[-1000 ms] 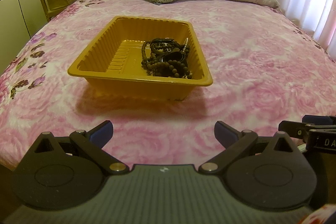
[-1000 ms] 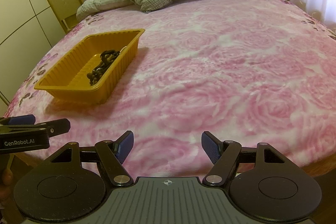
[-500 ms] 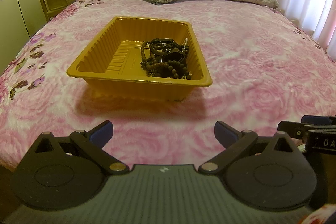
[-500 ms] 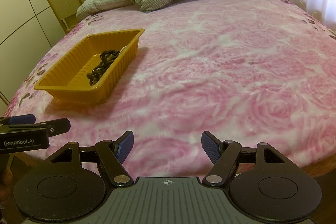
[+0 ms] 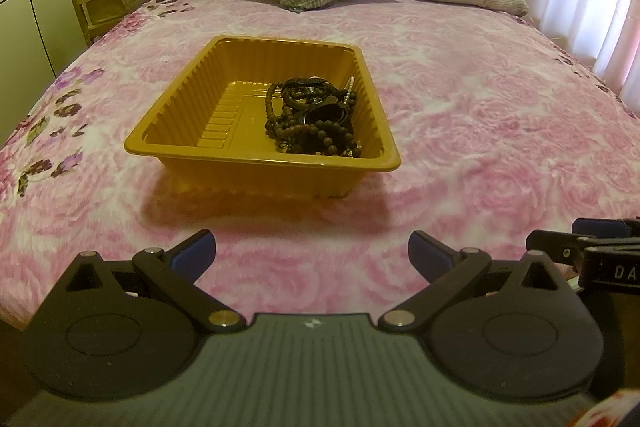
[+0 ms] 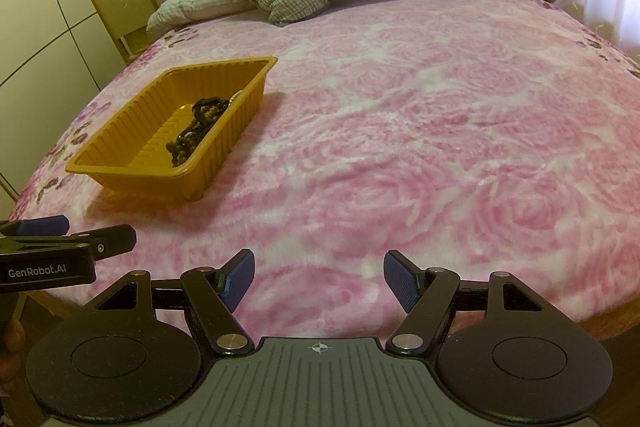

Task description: Organize jewelry

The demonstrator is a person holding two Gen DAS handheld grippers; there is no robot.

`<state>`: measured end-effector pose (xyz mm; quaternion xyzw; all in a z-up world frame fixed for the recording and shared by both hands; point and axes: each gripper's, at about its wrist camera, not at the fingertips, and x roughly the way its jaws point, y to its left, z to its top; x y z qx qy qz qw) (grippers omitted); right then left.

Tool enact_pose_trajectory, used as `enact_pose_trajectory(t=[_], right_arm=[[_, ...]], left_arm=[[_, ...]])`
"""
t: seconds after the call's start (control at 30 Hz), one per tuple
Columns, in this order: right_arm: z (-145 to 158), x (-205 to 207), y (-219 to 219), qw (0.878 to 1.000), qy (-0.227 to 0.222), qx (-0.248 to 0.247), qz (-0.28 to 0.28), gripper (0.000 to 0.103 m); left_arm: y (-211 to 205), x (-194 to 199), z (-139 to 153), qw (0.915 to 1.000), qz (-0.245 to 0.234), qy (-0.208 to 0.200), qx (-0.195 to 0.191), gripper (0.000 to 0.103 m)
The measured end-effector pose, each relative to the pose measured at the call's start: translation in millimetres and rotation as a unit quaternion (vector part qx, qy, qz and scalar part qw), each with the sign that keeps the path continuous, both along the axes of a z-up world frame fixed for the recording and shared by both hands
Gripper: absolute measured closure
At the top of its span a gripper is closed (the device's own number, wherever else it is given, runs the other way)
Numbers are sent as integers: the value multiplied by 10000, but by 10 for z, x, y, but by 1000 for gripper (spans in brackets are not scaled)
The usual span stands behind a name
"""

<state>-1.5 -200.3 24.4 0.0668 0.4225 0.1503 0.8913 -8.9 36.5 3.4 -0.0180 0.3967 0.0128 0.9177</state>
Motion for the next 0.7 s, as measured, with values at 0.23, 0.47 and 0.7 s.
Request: enact_pose_trajectory(t=[0.23,0.47,0.7], right_arm=[[10,14,8,10000,-1,-18,1,32],[21,25,15,10000,1,-29,36,32],[16,27,33,10000,6,-33,58,32]], left_arm=[[4,0,3,10000,-8,-10,0,1],[9,8,9,10000,-17,-22,11,1],[21,15,11,10000,1,-33,37,1]])
